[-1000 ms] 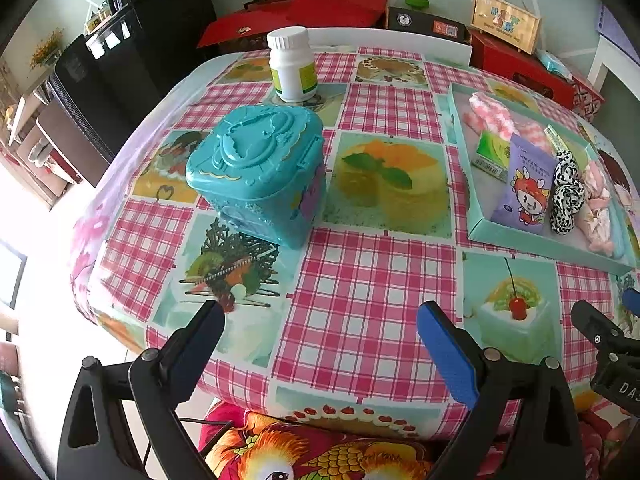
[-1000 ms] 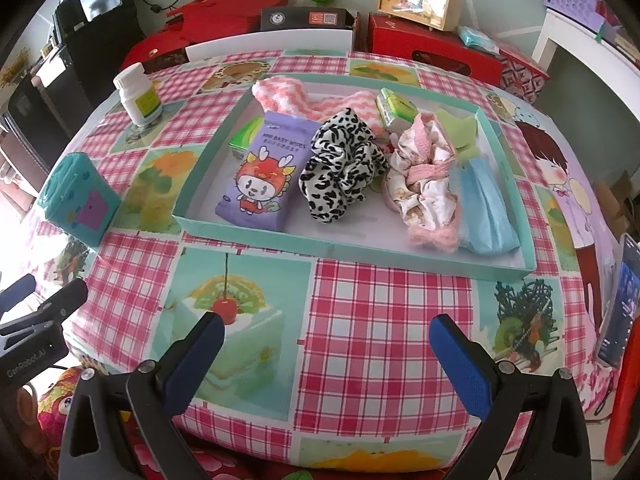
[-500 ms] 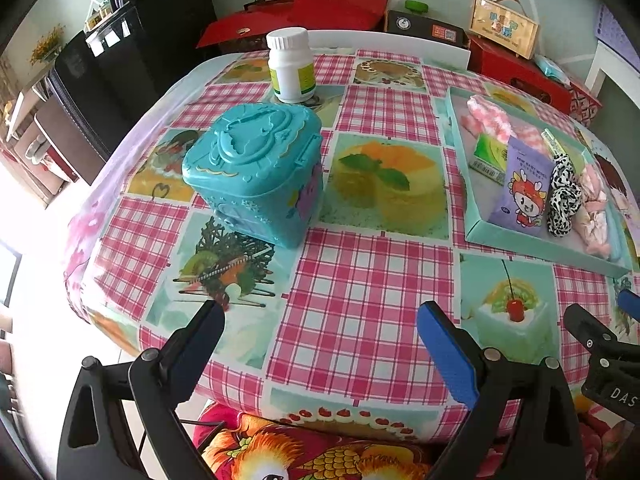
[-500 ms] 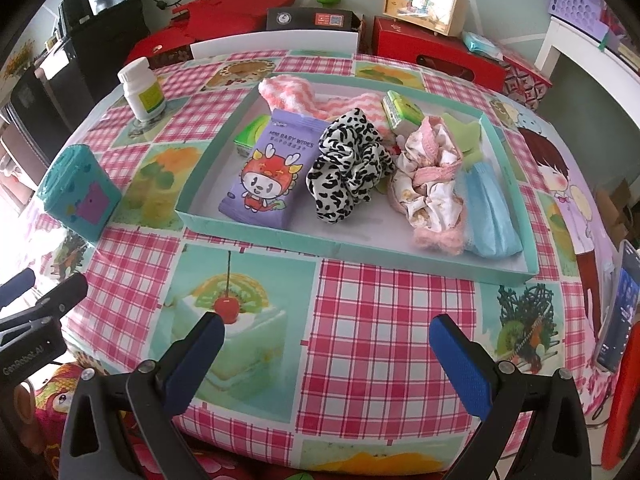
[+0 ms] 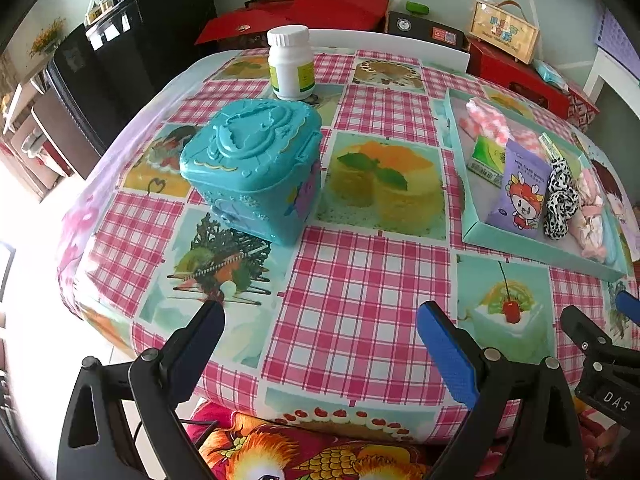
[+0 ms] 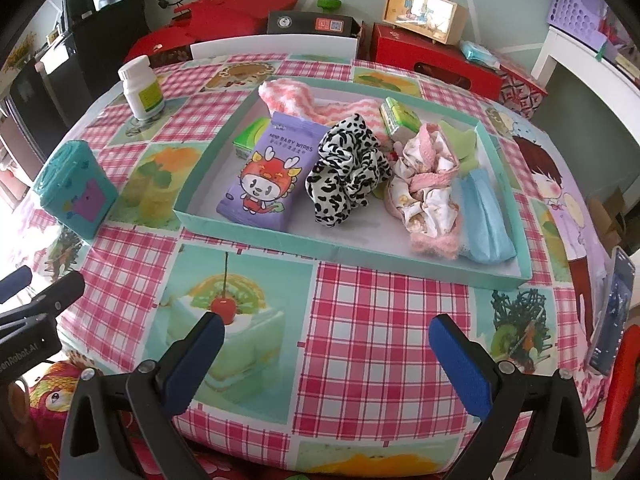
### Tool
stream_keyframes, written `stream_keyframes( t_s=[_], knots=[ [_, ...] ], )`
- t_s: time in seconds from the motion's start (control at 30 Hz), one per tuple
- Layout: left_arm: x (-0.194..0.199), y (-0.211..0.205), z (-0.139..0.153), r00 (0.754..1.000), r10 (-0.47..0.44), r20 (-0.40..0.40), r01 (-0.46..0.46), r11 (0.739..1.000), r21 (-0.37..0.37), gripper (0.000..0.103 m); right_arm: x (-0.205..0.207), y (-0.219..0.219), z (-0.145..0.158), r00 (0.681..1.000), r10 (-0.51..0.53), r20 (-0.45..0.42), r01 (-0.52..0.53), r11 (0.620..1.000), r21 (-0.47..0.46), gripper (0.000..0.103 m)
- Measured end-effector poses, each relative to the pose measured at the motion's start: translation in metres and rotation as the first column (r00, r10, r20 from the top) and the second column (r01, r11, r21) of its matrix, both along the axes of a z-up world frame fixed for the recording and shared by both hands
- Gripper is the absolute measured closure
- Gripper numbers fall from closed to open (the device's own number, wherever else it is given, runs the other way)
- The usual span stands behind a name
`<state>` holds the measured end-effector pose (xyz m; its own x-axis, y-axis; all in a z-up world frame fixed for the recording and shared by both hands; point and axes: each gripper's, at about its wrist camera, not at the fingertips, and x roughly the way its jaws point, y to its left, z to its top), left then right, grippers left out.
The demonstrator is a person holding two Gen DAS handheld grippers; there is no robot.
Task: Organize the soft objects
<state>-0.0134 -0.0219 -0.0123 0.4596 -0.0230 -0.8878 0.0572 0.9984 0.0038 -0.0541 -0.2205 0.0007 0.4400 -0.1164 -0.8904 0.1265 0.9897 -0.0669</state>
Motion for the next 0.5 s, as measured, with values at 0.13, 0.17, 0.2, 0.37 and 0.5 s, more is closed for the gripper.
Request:
stream_keyframes(
  t_s=[0.13, 0.17, 0.2, 0.37, 0.5],
  knots=[
    [-0.0006, 0.0027, 0.0, 1.0, 0.01, 0.003, -0.01, 1.0, -0.011, 0.006, -0.001, 0.0011, 0.0023, 1.0, 0.003, 0.014, -0.003, 1.0, -0.01, 0.0],
    [-0.0009, 0.0028, 0.0003, 1.0, 0.009, 0.007, -0.009, 1.0, -0.011, 0.006, -0.0009, 0.0009, 0.0023, 1.0, 0.003, 0.014, -0.003, 1.0, -0.01, 0.0],
    [-0.0012, 0.0026, 0.0006, 1.0, 0.008, 0.011, -0.008, 1.0, -0.009, 0.006, -0.0009, 0.0014, 0.0024, 1.0, 0.001, 0.014, -0.001, 1.0, -0.012, 0.0],
    [-0.0025, -0.0005, 0.0017, 1.0, -0.001, 0.025, 0.001, 1.0, 0.007, 0.006, -0.0013, 0.002, 0.0037, 1.0, 0.003, 0.022, -0.003, 1.0, -0.017, 0.0],
    [-0.0022, -0.0002, 0.0018, 1.0, 0.0, 0.026, 0.0, 1.0, 0.002, 0.006, -0.0021, 0.0033, 0.0043, 1.0, 0.004, 0.027, -0.003, 1.0, -0.028, 0.0]
  ],
)
